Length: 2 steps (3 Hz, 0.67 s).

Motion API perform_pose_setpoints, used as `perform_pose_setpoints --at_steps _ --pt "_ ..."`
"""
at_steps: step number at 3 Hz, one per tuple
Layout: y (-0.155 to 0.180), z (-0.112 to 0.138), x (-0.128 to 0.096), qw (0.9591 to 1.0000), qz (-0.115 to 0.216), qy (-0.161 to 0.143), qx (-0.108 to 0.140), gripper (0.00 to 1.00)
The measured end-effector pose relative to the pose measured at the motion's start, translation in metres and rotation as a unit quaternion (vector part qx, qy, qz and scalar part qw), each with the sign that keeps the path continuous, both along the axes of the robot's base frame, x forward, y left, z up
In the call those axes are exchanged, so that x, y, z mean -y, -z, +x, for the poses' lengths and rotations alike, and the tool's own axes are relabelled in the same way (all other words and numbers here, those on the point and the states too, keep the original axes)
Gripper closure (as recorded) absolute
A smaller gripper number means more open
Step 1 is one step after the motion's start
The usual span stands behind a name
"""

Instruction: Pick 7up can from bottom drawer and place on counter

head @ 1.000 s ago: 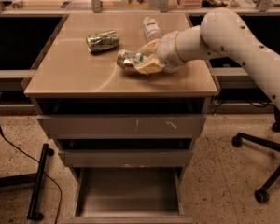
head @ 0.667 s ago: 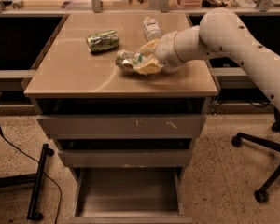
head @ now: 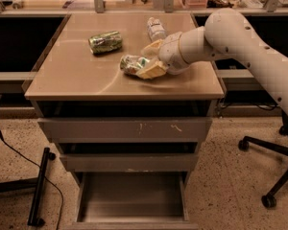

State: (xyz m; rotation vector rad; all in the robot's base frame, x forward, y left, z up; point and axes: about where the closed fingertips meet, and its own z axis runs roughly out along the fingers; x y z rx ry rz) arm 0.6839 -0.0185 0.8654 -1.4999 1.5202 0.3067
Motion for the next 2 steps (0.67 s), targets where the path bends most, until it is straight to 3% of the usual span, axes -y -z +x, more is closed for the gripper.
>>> perform_pose_setpoints --at_steps 1,2 --pt "0.0000 0.0000 0.0000 1.0000 0.000 0.000 0.000 0.00" --pt "0.0000 0.0000 -0.0001 1.0000 0.000 0.000 0.000 0.00"
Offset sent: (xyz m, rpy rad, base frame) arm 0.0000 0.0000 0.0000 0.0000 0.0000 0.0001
